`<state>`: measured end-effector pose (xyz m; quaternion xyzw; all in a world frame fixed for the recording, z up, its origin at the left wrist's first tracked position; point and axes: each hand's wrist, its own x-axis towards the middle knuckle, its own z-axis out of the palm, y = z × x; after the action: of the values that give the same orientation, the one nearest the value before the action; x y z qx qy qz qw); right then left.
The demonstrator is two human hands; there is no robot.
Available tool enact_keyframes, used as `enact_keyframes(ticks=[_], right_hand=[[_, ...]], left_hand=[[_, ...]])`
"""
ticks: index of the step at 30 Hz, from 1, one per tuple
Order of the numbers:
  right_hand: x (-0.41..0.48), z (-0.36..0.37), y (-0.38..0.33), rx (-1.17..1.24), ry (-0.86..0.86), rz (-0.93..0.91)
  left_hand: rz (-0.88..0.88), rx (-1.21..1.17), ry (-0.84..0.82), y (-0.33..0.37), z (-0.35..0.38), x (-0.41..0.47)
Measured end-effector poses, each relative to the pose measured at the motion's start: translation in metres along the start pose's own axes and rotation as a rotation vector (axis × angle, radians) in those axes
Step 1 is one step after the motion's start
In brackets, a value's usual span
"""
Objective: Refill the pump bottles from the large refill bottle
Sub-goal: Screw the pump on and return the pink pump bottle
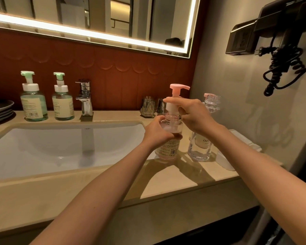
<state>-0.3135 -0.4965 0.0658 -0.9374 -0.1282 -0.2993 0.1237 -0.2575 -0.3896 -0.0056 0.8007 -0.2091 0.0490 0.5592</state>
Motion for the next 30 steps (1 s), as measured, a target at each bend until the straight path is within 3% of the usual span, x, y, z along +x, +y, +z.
enact_keyframes(ticks=[4, 10, 12, 16, 20, 25, 30], right_hand=[[-0.001, 0.01, 0.001, 0.163, 0.065, 0.067], [-0.015, 0.019, 0.002, 0.402, 0.498, 0.218], [-0.013, 0.019, 0.002, 0.492, 0.461, 0.36], [-0.003, 0.03, 0.004, 0.663, 0.182, 0.636], [0.002, 0.044, 0.005, 0.527, 0.148, 0.626], [-0.001, 0.045, -0.001, 0.137, 0.194, 0.516], [-0.009, 0.042, -0.01, 0.162, 0.311, 0.503]], left_hand=[[0.011, 0.015, -0.023, 0.002, -0.001, -0.001], [0.012, 0.017, -0.047, 0.001, -0.003, -0.001], [0.009, 0.011, -0.041, 0.002, -0.002, -0.001], [-0.004, 0.008, -0.046, 0.003, 0.001, -0.002], [-0.013, 0.007, -0.029, 0.001, 0.002, -0.003], [-0.032, 0.001, 0.008, 0.003, 0.004, -0.006], [-0.035, 0.03, 0.013, 0.007, 0.005, -0.009]])
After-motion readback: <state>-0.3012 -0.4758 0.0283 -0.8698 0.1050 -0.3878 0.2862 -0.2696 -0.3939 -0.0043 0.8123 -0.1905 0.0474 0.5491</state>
